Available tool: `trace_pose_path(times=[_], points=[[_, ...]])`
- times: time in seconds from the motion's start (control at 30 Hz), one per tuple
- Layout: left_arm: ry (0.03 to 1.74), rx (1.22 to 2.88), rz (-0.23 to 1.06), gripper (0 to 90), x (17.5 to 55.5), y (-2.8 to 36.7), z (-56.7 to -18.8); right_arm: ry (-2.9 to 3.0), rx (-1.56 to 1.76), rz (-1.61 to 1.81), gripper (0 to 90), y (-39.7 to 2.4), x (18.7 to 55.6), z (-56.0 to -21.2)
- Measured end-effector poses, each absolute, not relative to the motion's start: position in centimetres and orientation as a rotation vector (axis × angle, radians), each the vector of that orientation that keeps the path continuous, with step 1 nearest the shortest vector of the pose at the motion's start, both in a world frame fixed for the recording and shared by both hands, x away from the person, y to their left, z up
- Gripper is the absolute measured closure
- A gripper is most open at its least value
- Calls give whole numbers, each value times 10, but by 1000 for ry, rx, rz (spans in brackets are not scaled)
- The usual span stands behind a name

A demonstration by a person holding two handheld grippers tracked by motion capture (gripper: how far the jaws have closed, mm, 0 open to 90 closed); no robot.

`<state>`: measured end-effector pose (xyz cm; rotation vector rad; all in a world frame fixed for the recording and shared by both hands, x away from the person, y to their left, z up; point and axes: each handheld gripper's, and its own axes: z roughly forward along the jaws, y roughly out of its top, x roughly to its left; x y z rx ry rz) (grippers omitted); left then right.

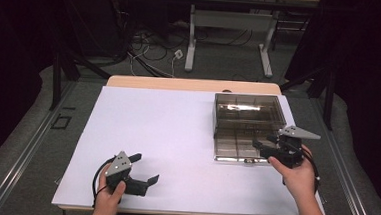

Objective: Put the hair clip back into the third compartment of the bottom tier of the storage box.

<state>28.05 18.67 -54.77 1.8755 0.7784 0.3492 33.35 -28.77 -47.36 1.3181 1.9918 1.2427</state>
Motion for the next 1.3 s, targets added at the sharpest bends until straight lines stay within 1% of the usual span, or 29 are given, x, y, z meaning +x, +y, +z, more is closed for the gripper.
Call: trace_pose_path(times=[0.2, 0.33, 0.5, 0.6, 0.7, 0.8, 0.93, 1.13, 1.3], points=[[784, 1871, 345, 15, 281, 186, -548, 2007, 1299, 1239, 346, -286, 328, -472], [777, 1878, 350, 15, 281, 186, -548, 1994, 1285, 1253, 276, -286, 324, -471], [785, 1873, 346, 15, 280, 186, -548, 2017, 1294, 1264, 227, -290, 319, -468], [774, 1884, 347, 15, 281, 186, -548, 1990, 1297, 1270, 159, -290, 317, -469], [775, 1883, 346, 15, 281, 186, -548, 1975, 1308, 1245, 140, -289, 314, -472], [777, 1881, 350, 15, 281, 185, -548, 2002, 1283, 1249, 62, -290, 312, -474], [776, 1882, 351, 15, 281, 185, -548, 2012, 1276, 1223, 0, -286, 308, -478], [774, 1883, 351, 15, 280, 185, -548, 2040, 1254, 1210, 2, -281, 301, -483], [773, 1884, 352, 15, 280, 185, -548, 2052, 1198, 1215, 72, -278, 295, -486]])
